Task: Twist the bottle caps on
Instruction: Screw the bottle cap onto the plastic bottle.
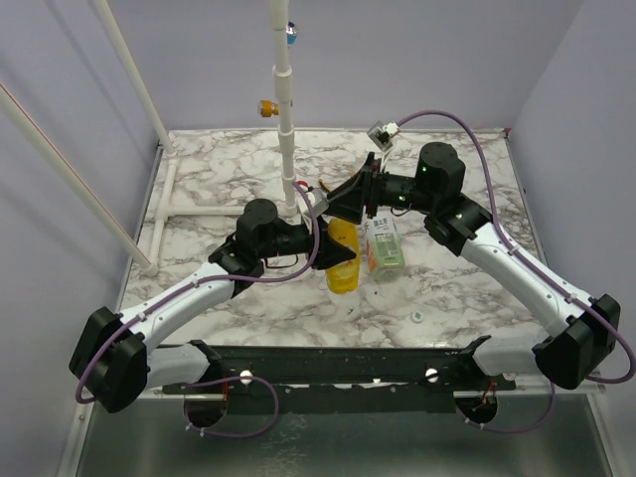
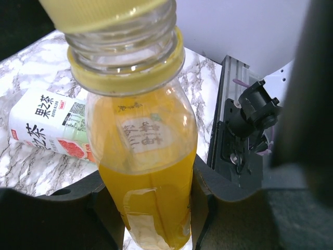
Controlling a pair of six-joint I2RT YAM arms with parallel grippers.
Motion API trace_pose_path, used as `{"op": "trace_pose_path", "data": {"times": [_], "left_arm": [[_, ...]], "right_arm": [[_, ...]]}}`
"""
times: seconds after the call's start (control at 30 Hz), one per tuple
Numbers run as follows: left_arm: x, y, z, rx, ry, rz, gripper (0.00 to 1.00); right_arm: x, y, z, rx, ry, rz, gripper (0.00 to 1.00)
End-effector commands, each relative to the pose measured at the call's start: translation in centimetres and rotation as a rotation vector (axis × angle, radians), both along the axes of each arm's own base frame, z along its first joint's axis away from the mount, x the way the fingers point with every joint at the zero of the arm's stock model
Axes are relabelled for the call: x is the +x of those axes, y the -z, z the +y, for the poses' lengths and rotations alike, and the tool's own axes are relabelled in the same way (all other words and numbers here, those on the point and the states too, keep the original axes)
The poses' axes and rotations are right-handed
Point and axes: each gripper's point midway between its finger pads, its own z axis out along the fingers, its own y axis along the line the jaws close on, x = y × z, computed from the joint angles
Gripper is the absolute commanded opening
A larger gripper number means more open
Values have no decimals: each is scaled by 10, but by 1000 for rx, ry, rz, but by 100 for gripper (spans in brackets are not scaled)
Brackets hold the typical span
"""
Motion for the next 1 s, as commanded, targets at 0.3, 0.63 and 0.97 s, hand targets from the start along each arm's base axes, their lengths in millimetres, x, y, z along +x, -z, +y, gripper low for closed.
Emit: {"op": "trace_pose_path", "data": {"times": [0.3, 0.63, 0.97], "left_arm": [[-2, 4, 1, 13, 26, -8, 0], [-5, 0, 4, 23, 28, -26, 0], [-4, -1, 5, 24, 17, -29, 0]], "right_arm": [[4, -3, -3, -10, 51, -26, 60], [11, -4, -2, -7, 87, -18, 60], [12, 13, -10, -43, 131, 16, 51]]}}
